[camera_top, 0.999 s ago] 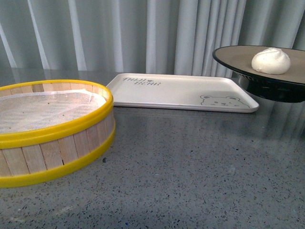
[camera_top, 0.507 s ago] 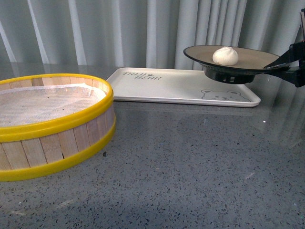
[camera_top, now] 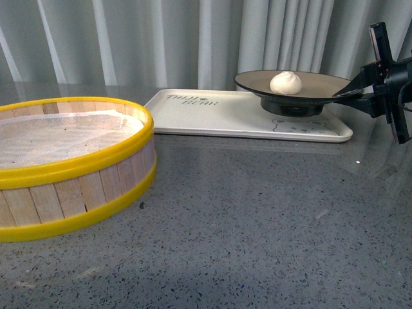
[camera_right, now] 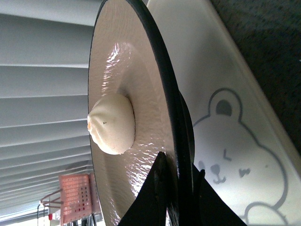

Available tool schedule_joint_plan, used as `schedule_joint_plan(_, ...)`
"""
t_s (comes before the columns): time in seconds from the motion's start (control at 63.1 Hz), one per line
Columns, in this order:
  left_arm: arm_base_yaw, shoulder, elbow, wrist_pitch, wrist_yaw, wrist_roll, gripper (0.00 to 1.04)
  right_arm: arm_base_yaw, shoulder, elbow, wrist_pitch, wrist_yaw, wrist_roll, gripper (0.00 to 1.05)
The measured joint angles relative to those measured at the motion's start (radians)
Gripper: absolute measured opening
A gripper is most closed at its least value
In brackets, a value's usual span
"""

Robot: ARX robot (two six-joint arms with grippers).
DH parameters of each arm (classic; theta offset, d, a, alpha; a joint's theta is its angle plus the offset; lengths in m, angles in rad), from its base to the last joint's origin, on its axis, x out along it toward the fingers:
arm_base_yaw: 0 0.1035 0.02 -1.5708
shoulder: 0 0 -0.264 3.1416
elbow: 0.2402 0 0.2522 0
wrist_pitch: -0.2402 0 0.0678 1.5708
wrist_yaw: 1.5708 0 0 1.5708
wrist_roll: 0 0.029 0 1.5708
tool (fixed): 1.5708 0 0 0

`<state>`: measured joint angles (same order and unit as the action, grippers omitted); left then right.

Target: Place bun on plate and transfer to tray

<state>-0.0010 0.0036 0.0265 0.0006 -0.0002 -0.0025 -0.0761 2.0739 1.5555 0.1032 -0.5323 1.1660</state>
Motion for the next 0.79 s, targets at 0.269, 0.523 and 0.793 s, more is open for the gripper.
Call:
schedule_joint_plan(0.269,0.0,0.0,0.0,0.0,0.0,0.0,0.98,0.002,0.039,0.036,-0.008,0.005,-0.011,0.03)
schedule_joint_plan(0.523,0.0,0.0,0.0,0.0,0.0,0.0,0.98,0.019,0.08,0.09,-0.012,-0.01,-0.01,0.03)
schedule_joint_plan(0.793,0.0,0.0,0.0,0.0,0.0,0.0,0.98,0.027,0.094,0.085,-0.013,-0.004,-0.01,0.03)
